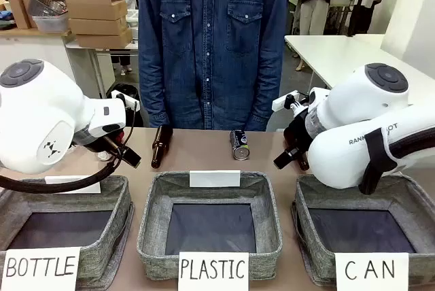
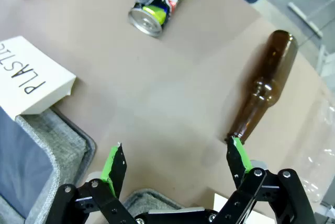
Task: Sort the can waste into the basket.
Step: Pick up the can waste from the table and place it in the right Fabric basket.
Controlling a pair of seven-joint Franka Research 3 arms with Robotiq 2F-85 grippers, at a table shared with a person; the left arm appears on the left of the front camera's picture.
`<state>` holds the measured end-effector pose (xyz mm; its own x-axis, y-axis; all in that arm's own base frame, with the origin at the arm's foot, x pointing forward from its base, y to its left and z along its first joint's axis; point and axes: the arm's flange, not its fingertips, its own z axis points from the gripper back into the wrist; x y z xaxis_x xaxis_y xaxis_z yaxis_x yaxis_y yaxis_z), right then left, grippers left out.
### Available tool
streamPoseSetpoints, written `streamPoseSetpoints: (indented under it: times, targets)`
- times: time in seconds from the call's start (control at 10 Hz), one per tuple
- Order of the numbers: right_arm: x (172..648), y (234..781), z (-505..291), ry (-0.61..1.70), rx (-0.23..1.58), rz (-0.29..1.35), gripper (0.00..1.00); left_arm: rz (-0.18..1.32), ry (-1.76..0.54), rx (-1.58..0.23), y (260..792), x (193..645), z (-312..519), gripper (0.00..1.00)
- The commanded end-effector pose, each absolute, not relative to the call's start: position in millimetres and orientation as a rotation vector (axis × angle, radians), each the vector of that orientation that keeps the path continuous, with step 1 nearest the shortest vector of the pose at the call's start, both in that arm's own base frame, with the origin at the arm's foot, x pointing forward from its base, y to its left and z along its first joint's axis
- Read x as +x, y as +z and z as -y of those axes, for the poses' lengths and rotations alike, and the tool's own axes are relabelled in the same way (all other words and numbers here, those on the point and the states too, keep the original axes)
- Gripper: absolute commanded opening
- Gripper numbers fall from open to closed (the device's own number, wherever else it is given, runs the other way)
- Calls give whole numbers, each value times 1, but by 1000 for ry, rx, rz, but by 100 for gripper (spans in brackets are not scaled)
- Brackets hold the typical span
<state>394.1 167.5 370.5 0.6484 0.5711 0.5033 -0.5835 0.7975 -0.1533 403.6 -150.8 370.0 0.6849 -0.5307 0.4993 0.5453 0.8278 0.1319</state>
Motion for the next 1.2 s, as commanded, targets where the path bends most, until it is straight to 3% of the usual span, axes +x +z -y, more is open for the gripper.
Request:
streamPoseSetpoints:
  times: [0.0, 1.0, 1.1]
  targets:
    - [394, 371, -167, 656, 23, 564, 100, 551, -603, -28, 370, 404, 151, 100]
    - [394, 371, -168, 657, 23, 564, 100, 550, -603, -28, 370, 404, 151, 100]
    - [373, 406, -156, 729, 51, 554, 100, 493, -611, 3, 407, 384, 154, 100]
